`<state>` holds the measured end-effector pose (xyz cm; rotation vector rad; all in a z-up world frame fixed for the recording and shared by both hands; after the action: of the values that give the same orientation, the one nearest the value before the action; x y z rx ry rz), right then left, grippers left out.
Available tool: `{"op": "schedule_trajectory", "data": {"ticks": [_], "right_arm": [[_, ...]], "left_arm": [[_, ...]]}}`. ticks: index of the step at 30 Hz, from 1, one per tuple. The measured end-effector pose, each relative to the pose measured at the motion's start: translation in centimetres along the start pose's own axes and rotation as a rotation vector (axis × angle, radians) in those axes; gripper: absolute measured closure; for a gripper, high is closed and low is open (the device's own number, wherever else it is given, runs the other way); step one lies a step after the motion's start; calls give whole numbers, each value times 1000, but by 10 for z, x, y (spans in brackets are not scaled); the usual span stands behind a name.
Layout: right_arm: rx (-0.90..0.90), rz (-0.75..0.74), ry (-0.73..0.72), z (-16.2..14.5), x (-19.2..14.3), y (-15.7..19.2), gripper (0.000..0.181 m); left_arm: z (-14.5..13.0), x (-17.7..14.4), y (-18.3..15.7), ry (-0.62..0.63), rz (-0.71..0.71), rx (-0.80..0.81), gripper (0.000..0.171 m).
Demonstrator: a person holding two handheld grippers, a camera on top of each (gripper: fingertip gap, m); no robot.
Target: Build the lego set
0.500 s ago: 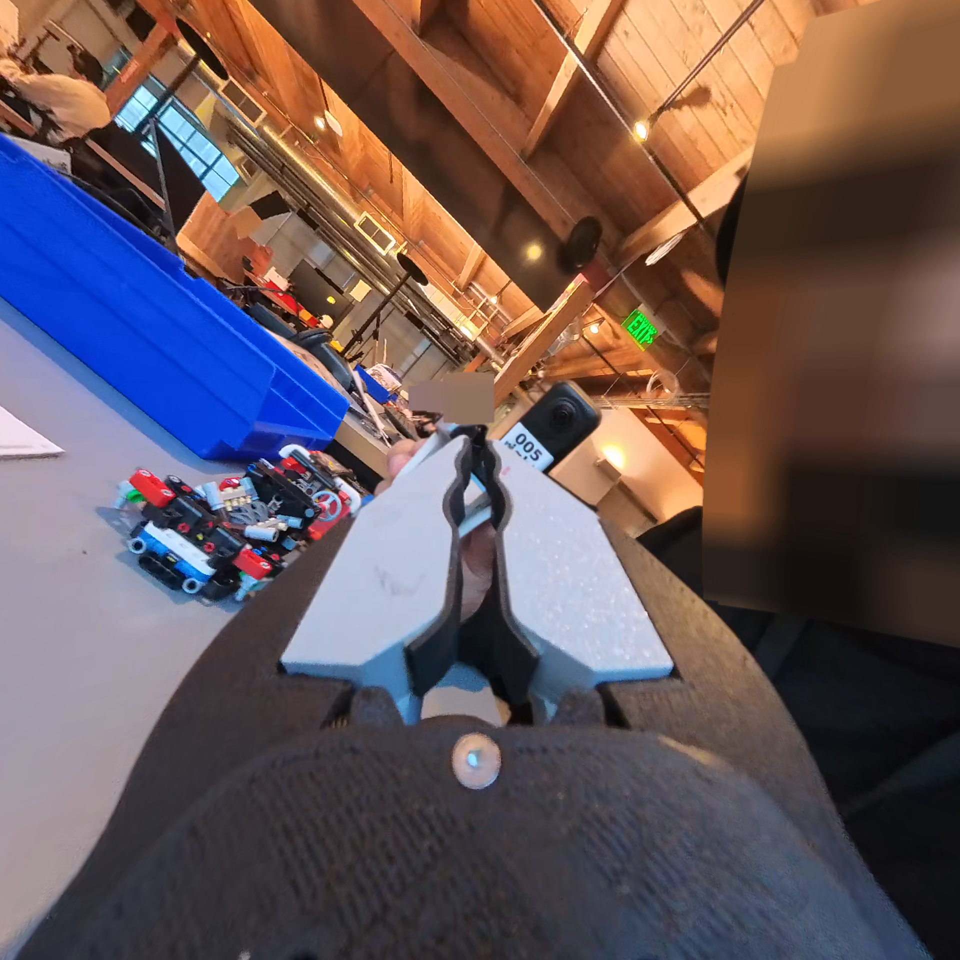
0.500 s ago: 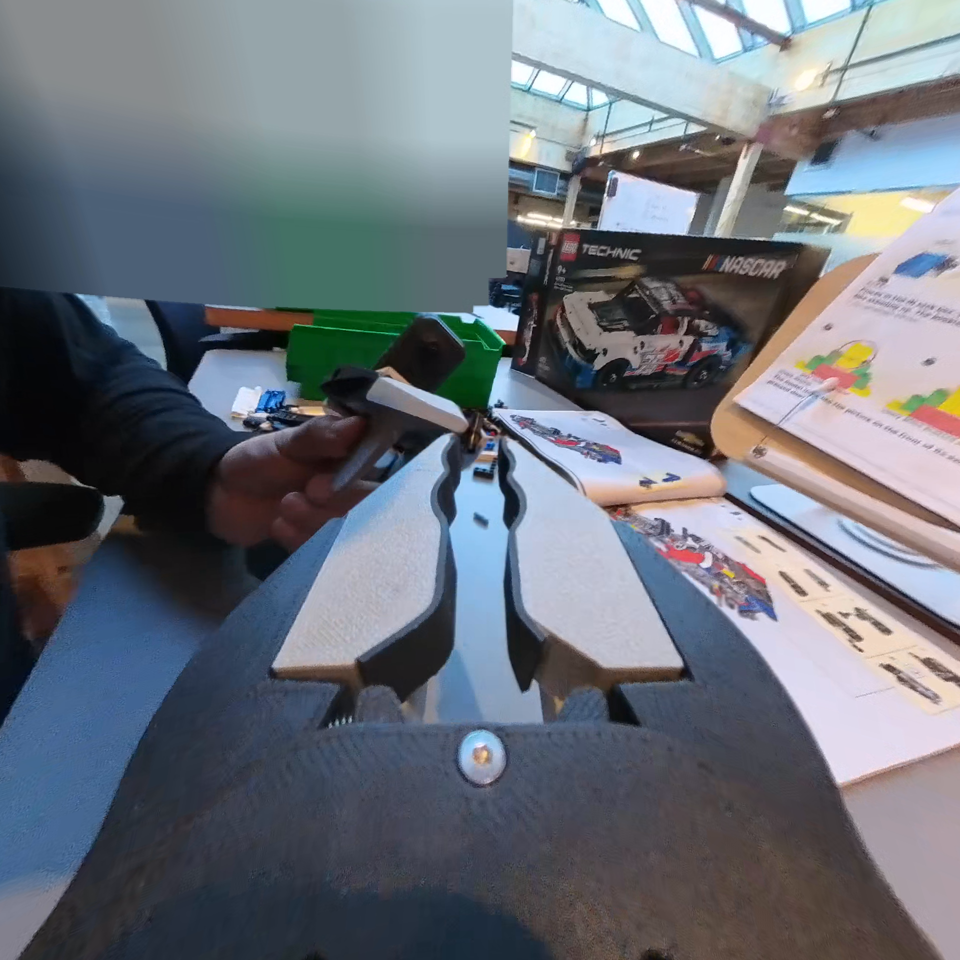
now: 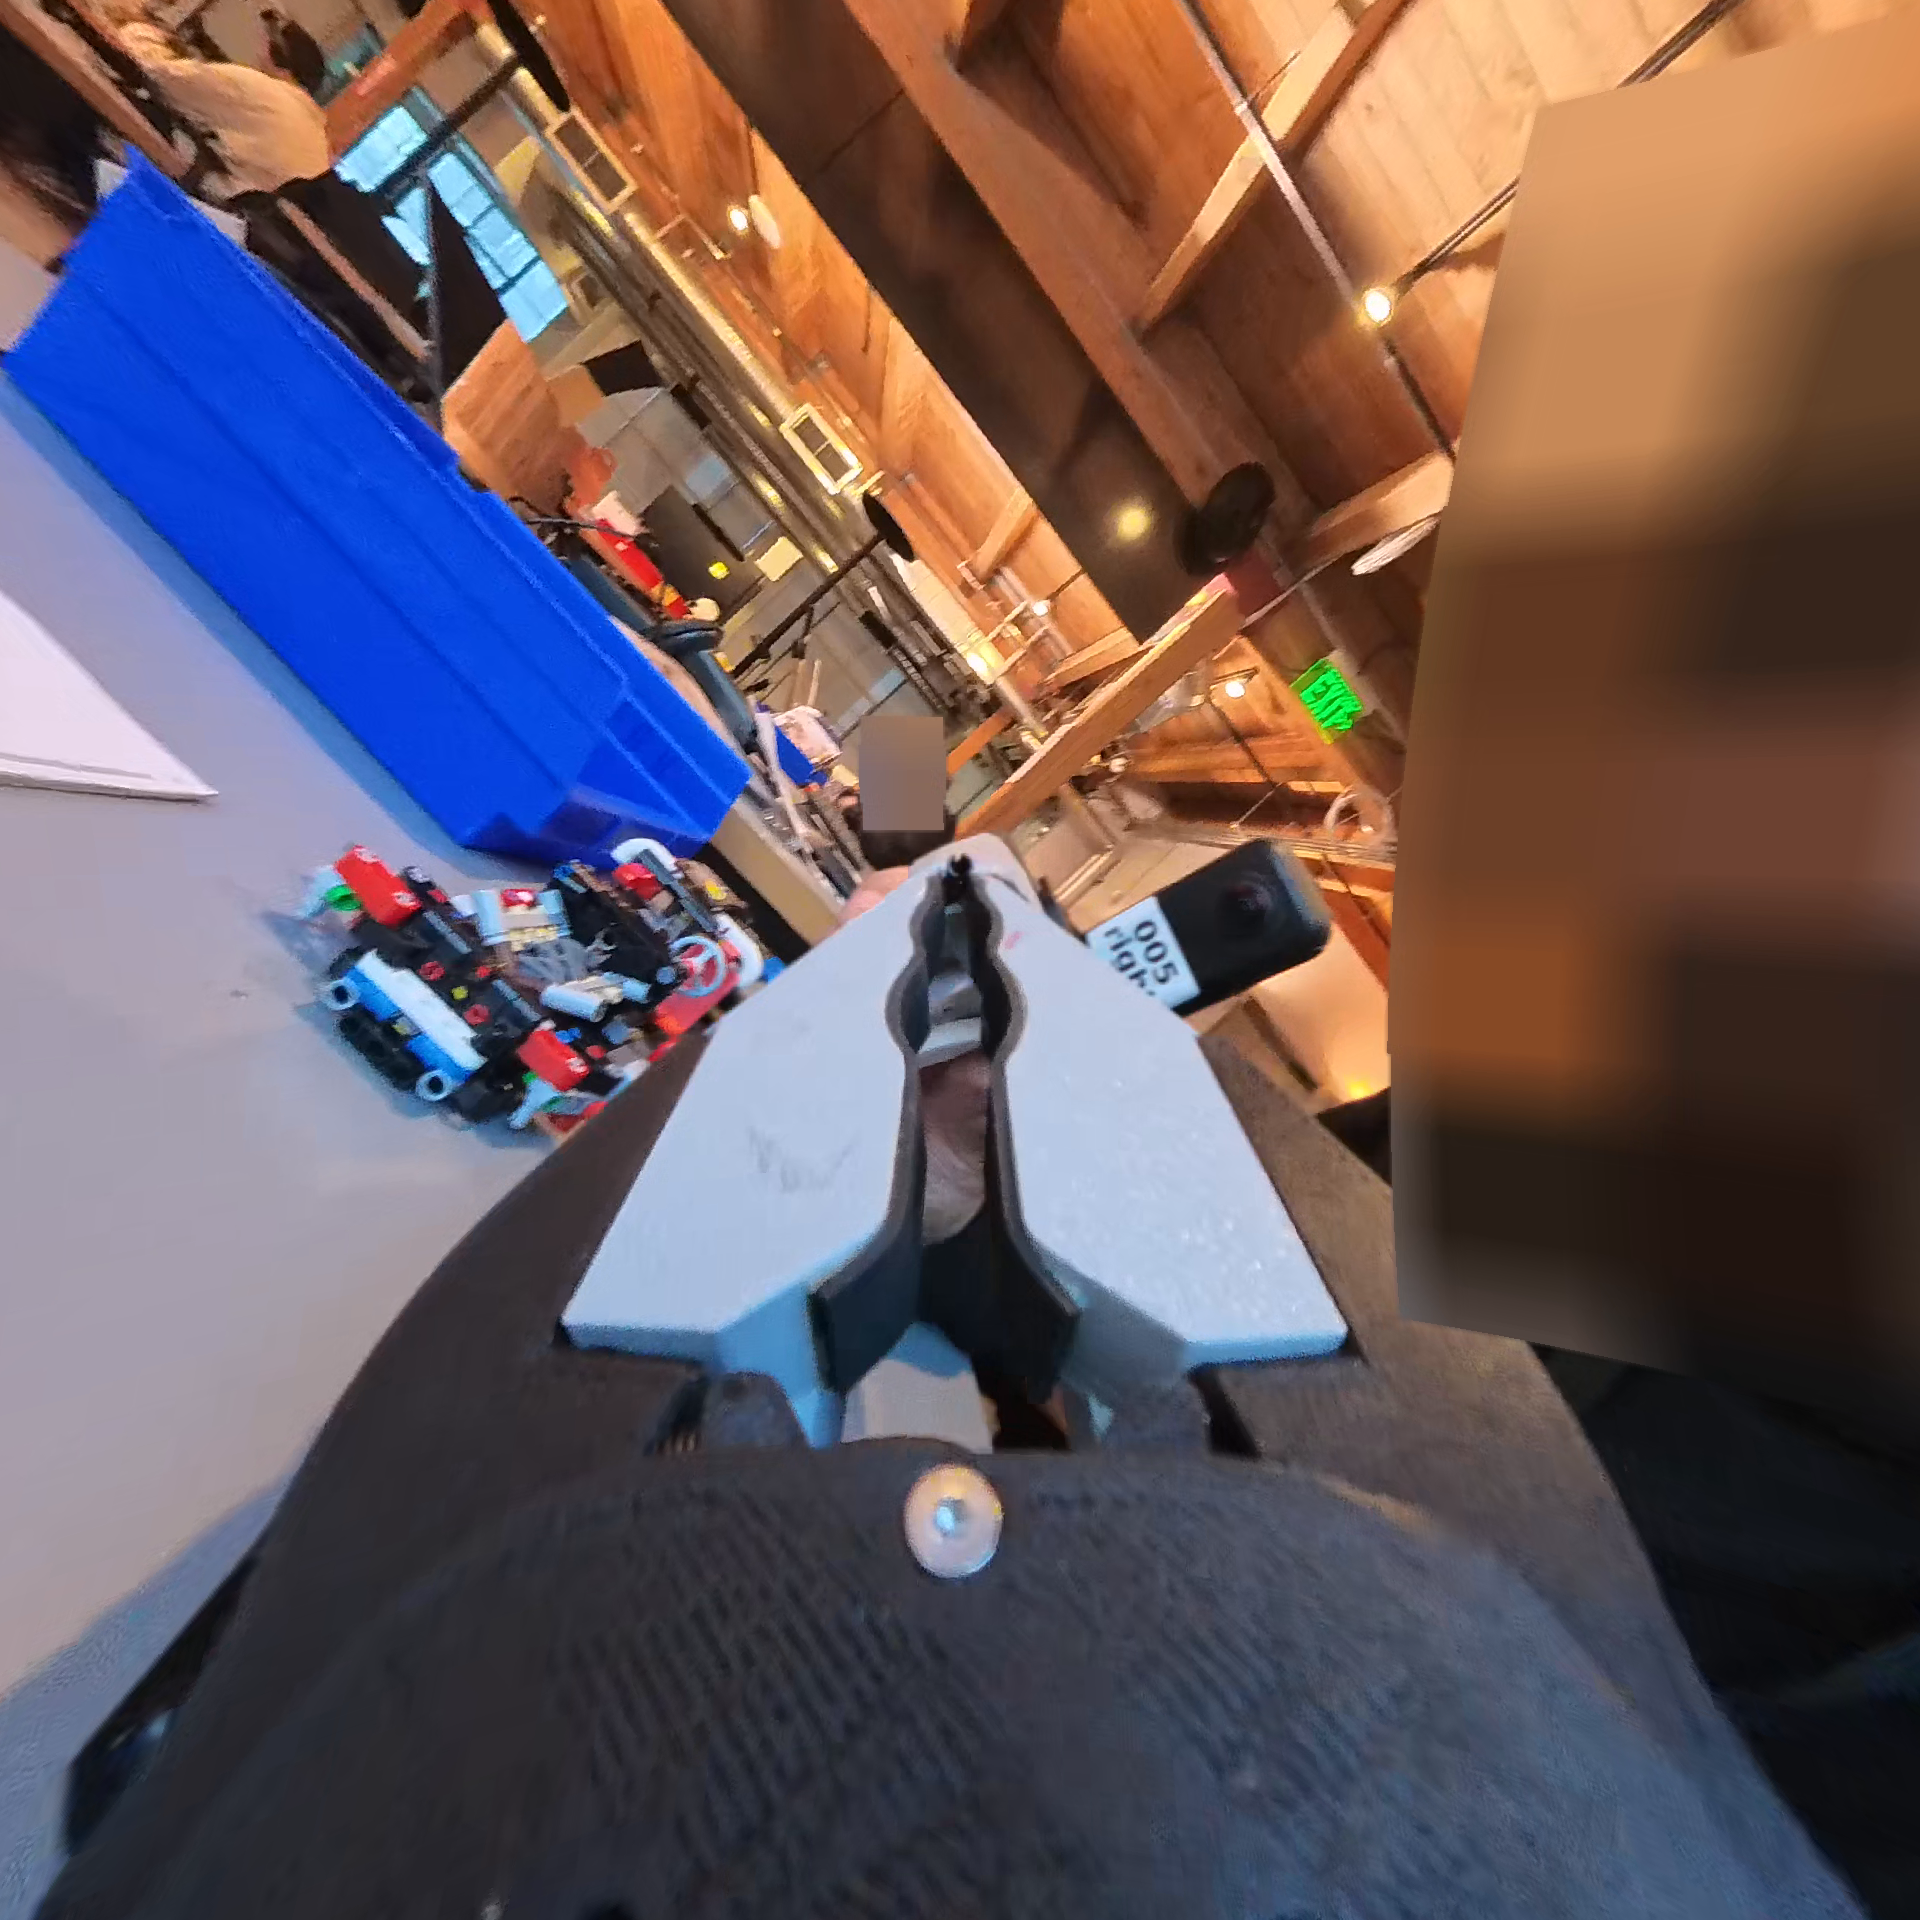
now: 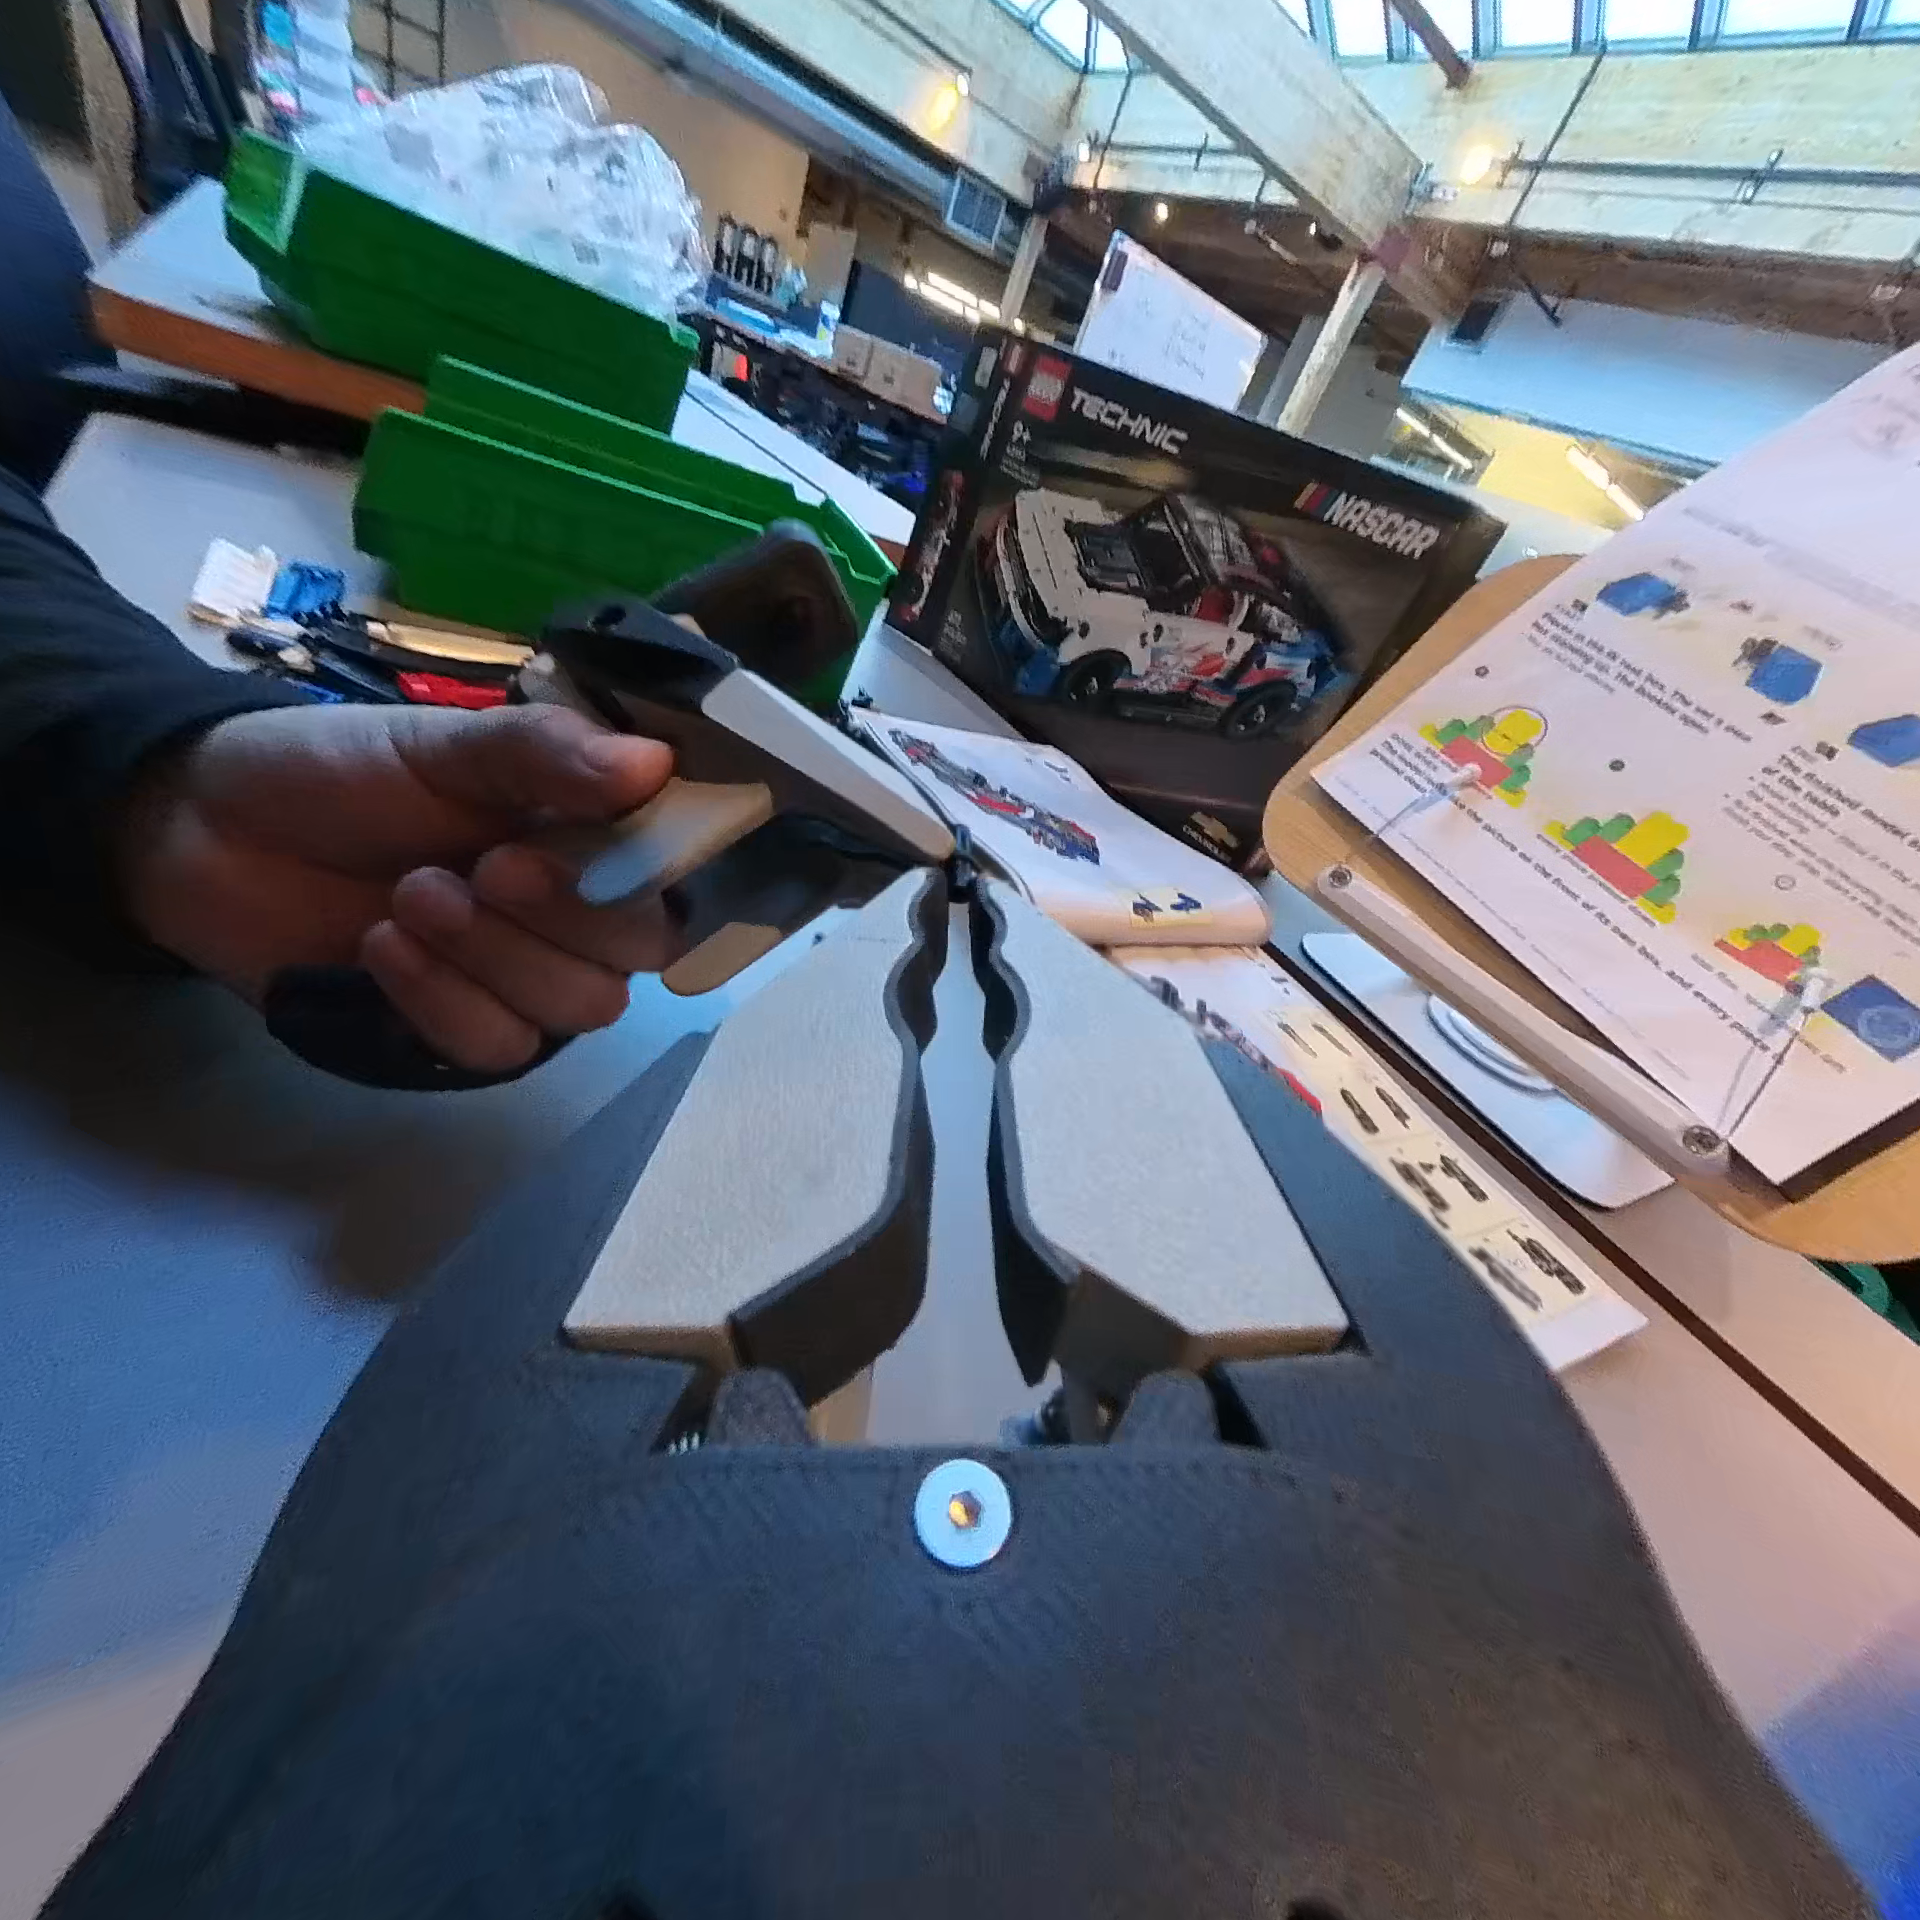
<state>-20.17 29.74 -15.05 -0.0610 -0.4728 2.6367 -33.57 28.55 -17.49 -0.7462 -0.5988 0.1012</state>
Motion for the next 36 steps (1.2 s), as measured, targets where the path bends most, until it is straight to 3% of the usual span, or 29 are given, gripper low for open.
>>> {"op": "schedule_trajectory", "data": {"ticks": [7, 11, 14, 18, 20, 23, 26, 36], "right_arm": [[-90, -31, 69, -8, 4, 2, 181], [-70, -5, 94, -12, 4, 0, 181], [-5, 29, 137, -19, 4, -7, 181], [-51, 108, 149, -26, 1, -7, 181], [-146, 146, 116, -23, -3, -1, 181], [-302, 197, 107, -25, -6, 12, 181], [-442, 194, 104, -26, -9, 19, 181], [-584, 222, 104, -29, -13, 30, 181]], "left_arm": [[-2, -5, 11, -14, 33, -89, 171], [1, -6, 12, 70, 86, -40, 171], [12, -9, 10, 261, 154, 159, 165], [18, -15, 7, 711, 332, 561, 152], [9, -13, 3, 795, 291, 543, 154], [-1, -8, 0, 823, 202, 437, 152], [-7, -11, 0, 880, 186, 435, 164], [-14, -9, 0, 912, 184, 441, 169]]}}
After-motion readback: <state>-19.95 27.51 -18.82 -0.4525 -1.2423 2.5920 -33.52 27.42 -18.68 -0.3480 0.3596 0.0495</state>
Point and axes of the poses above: each gripper's, where its closed fingertips meet, x out along the fingers, z out of its top, y = z × x across the jaws, the point moved 8 cm from there along -x, back along the fingers, and after that the axes turned 11 degrees about -z, right-handed, at the moved point
